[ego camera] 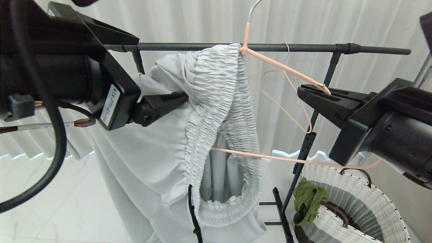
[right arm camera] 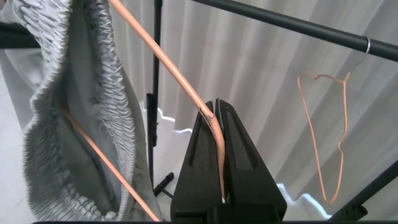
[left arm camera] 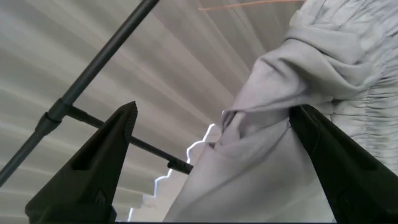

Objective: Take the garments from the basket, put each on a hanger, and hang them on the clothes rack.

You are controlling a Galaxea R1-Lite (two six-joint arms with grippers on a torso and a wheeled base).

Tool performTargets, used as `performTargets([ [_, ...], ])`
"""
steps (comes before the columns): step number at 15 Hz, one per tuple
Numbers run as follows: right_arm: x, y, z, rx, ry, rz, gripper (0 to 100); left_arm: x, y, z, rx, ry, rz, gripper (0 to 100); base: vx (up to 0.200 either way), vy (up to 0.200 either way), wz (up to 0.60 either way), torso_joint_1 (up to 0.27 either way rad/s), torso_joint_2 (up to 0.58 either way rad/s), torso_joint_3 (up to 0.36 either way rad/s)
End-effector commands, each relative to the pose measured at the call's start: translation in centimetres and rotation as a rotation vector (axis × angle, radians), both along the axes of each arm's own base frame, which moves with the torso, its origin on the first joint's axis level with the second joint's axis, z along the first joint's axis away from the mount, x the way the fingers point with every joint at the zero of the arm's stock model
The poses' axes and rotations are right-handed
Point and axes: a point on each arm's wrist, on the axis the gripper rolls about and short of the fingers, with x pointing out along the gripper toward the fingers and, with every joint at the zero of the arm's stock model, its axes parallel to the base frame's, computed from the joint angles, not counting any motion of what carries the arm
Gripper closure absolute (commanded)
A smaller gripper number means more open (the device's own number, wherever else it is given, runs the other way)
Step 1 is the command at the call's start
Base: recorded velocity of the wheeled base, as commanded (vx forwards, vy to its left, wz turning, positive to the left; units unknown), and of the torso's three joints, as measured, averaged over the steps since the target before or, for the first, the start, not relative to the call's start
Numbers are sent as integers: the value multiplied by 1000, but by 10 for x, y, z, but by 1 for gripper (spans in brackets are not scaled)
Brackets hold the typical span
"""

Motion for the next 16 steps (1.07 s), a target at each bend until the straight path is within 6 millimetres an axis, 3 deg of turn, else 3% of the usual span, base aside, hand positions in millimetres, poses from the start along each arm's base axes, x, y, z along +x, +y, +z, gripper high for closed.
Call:
performTargets([
  [1, -2, 1, 1, -2, -6, 14, 100, 5, -3, -4, 12, 11, 10, 0, 0, 0, 0, 0, 0, 0],
  [6, -4, 0, 3, -13, -30, 27, 100, 7, -2, -5, 16, 15, 18, 0, 0, 0, 0, 0, 0, 0],
  [7, -5, 1, 3, -12, -30, 30, 100, 6, -2, -6, 17, 16, 18, 100, 0, 0, 0, 0, 0, 0],
  [16, -15, 3, 4, -9, -33, 76, 100, 5, -1, -11, 31, 27, 17, 100, 0, 0, 0, 0, 0, 0],
])
